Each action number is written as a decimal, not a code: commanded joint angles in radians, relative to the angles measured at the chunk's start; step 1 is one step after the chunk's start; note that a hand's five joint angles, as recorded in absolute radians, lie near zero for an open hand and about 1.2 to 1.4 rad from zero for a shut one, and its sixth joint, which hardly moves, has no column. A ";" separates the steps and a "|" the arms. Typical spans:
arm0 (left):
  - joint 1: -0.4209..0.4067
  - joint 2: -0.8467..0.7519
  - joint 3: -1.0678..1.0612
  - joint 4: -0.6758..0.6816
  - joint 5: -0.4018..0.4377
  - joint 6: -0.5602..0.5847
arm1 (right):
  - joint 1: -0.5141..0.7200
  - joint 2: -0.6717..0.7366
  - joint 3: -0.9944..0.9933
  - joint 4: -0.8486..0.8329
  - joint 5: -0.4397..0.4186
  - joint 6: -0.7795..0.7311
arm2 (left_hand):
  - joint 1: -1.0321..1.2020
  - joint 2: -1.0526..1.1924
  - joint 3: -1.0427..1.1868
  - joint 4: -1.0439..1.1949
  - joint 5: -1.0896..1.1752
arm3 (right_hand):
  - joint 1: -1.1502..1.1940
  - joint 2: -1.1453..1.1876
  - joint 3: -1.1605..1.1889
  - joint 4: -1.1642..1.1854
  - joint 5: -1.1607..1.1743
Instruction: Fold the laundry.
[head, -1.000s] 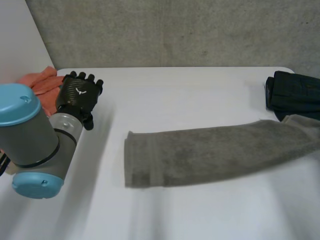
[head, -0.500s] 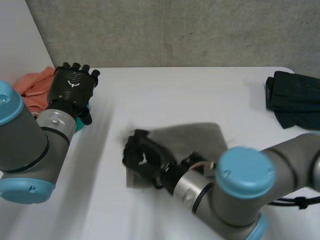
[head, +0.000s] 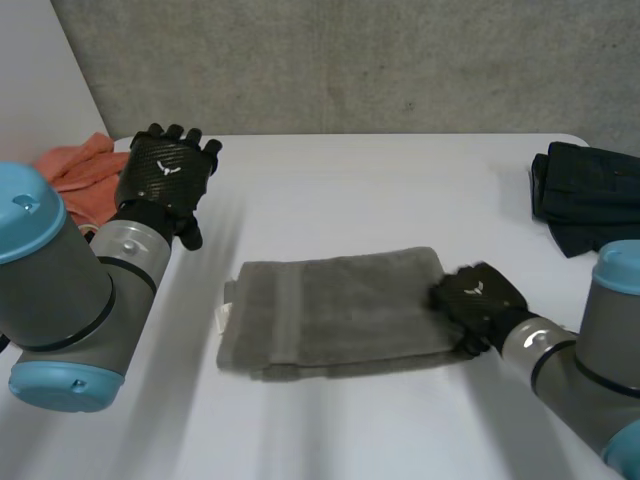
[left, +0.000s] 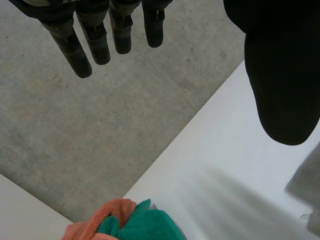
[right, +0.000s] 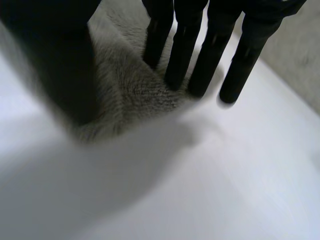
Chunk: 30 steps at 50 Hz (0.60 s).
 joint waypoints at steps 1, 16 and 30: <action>-0.007 -0.001 -0.005 0.000 -0.001 0.000 | -0.041 0.039 -0.037 -0.064 0.021 -0.024 | -0.013 -0.035 -0.035 -0.028 -0.048 | 0.511 0.441 0.457 0.480 0.479; -0.010 0.048 -0.008 -0.002 -0.004 -0.003 | 0.438 0.021 -0.204 -0.219 0.055 -0.049 | -0.013 -0.035 -0.035 -0.028 -0.048 | 0.511 0.441 0.457 0.480 0.479; -0.017 0.049 -0.002 -0.012 -0.013 -0.107 | 0.527 0.188 -0.341 -0.093 0.203 0.076 | -0.013 -0.035 -0.035 -0.028 -0.048 | -0.710 -0.781 -0.765 -0.742 -0.743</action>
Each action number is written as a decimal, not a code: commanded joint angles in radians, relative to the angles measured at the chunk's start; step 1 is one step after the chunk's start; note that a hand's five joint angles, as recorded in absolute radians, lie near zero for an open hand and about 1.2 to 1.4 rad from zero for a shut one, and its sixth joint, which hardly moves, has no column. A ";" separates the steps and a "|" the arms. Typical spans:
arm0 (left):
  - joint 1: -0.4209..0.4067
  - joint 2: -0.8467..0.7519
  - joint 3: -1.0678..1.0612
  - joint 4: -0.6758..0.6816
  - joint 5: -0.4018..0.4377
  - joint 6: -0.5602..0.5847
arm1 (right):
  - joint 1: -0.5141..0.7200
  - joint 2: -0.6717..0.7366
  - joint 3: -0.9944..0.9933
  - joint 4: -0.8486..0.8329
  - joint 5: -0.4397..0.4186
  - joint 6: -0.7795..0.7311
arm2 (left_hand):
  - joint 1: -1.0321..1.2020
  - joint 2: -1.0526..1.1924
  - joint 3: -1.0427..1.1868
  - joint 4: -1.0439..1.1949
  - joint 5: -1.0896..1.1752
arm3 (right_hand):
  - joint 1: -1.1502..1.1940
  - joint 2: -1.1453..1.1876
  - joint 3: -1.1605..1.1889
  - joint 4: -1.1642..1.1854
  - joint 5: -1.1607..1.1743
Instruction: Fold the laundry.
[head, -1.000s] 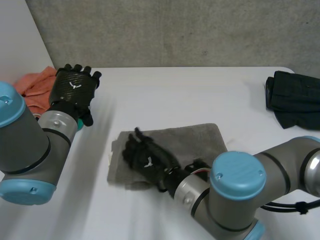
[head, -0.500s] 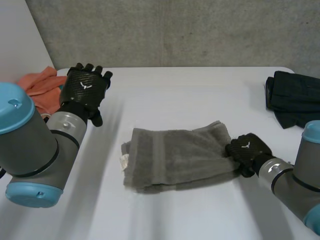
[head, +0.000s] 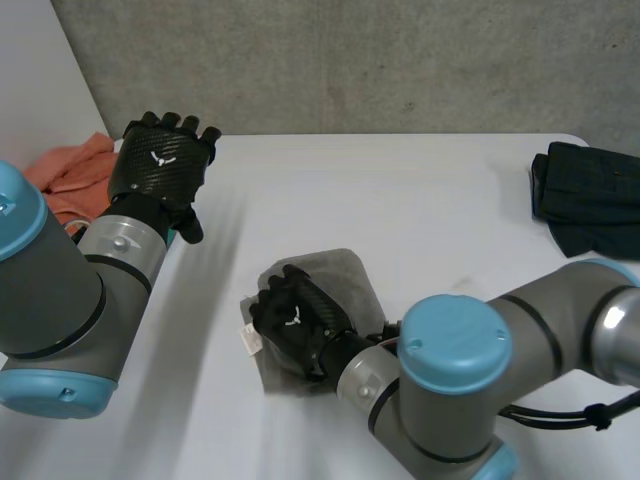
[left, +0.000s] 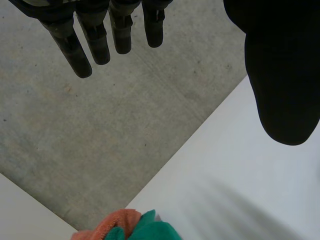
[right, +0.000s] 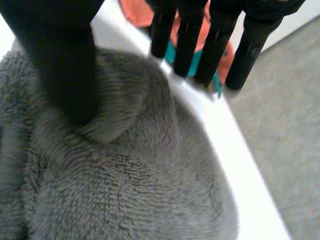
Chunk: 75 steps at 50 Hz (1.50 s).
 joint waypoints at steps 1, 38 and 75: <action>-0.009 -0.002 0.012 -0.010 -0.005 -0.090 | -0.027 -0.014 -0.054 0.069 0.163 0.236 | -0.013 -0.035 -0.035 -0.028 -0.048 | -0.277 -0.356 -0.395 -0.403 -0.384; -0.312 -0.396 0.218 -0.293 -0.279 -0.246 | -0.244 0.076 -0.256 0.446 0.055 0.646 | -0.013 -0.035 -0.035 -0.028 -0.048 | -0.277 -0.356 -0.395 -0.403 -0.384; -0.111 -0.149 0.416 -0.432 0.507 -0.246 | -0.048 -0.154 0.273 -0.042 0.177 0.290 | -0.013 -0.035 -0.035 -0.028 -0.048 | -0.277 -0.356 -0.395 -0.403 -0.384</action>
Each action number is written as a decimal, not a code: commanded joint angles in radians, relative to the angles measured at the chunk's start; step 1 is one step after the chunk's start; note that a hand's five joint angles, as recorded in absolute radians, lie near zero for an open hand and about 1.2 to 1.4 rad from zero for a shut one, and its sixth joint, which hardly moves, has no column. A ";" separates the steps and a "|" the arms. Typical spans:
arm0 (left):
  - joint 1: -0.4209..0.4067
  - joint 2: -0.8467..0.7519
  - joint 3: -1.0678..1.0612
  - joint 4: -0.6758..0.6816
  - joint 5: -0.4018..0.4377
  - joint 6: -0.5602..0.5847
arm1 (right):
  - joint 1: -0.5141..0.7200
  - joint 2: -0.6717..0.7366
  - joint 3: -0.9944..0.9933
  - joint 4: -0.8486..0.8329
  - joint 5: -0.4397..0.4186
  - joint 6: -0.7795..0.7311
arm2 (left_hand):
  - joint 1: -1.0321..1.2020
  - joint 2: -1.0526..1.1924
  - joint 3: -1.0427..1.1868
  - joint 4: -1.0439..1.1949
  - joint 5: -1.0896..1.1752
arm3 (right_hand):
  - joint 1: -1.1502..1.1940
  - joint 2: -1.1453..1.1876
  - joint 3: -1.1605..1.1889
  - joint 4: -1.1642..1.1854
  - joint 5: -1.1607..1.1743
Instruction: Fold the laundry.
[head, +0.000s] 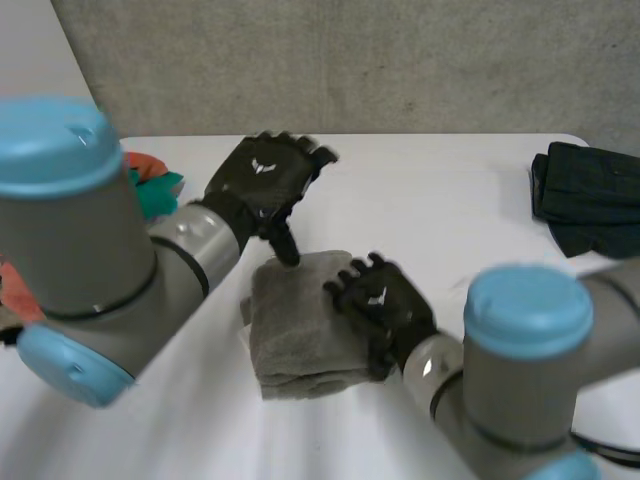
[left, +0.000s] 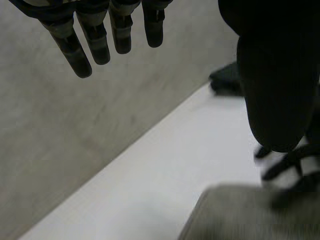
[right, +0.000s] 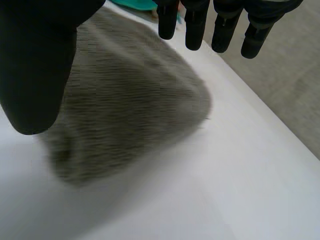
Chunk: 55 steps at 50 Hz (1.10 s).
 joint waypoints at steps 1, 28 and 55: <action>0.021 -0.018 0.113 -0.105 0.257 -0.009 | 0.060 0.025 0.131 -0.204 0.007 0.012 | -0.013 -0.035 -0.035 -0.028 -0.048 | -0.045 -0.045 -0.036 -0.034 -0.041; -0.001 -0.074 0.118 -0.110 0.262 -0.013 | 0.051 0.204 0.019 -0.440 0.056 0.012 | -0.013 -0.035 -0.035 -0.028 -0.048 | 0.554 0.554 0.563 0.565 0.559; 0.006 -0.055 0.320 -0.098 0.213 -0.098 | -0.458 0.103 -0.421 -0.511 -0.083 0.199 | -0.013 -0.035 -0.035 -0.028 -0.048 | 1.176 1.177 1.186 1.188 1.181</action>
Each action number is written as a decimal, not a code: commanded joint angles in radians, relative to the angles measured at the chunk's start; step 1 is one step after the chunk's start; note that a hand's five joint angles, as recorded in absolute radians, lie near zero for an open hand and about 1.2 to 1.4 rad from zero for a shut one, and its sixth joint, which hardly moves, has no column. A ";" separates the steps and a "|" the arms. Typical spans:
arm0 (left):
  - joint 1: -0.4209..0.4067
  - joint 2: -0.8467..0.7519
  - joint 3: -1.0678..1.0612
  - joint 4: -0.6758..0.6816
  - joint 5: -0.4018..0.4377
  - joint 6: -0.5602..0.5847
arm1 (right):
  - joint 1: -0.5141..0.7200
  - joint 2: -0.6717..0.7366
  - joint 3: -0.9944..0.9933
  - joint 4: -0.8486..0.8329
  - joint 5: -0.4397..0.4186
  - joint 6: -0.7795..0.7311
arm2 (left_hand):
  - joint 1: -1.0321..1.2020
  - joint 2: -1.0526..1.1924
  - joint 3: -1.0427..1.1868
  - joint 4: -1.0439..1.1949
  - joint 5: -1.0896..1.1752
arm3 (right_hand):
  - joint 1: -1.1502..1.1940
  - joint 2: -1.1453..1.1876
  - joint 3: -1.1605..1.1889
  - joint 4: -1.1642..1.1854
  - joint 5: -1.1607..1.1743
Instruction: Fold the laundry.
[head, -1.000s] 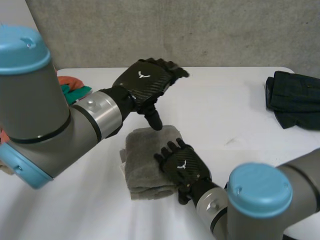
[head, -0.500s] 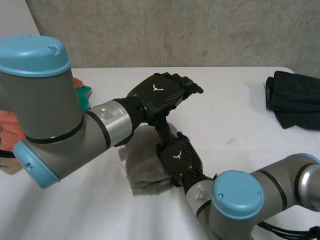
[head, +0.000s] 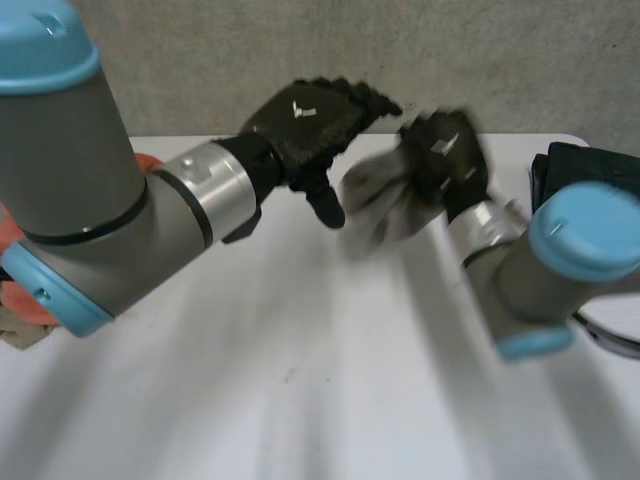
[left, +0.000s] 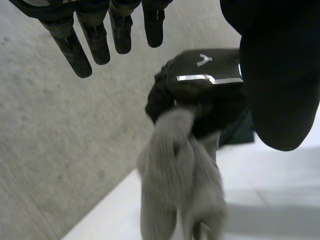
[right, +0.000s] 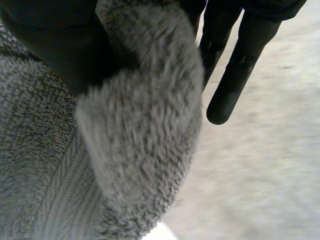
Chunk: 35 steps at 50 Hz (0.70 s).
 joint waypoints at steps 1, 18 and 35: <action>0.000 0.003 0.073 0.006 -0.004 -0.042 | -0.258 0.041 -0.230 -0.088 -0.056 0.154 | -0.013 -0.035 -0.035 -0.028 -0.048 | 0.392 0.265 0.248 0.199 0.293; -0.014 -0.037 0.061 0.010 -0.005 -0.047 | -0.707 0.590 -0.562 -0.309 -0.301 0.234 | -0.013 -0.035 -0.035 -0.028 -0.048 | 0.392 0.265 0.248 0.199 0.293; -0.065 -0.063 0.055 0.012 -0.007 -0.047 | -0.843 0.465 -0.335 -0.220 -0.510 0.223 | -0.013 -0.035 -0.035 -0.028 -0.048 | -0.830 -0.957 -0.974 -1.023 -0.929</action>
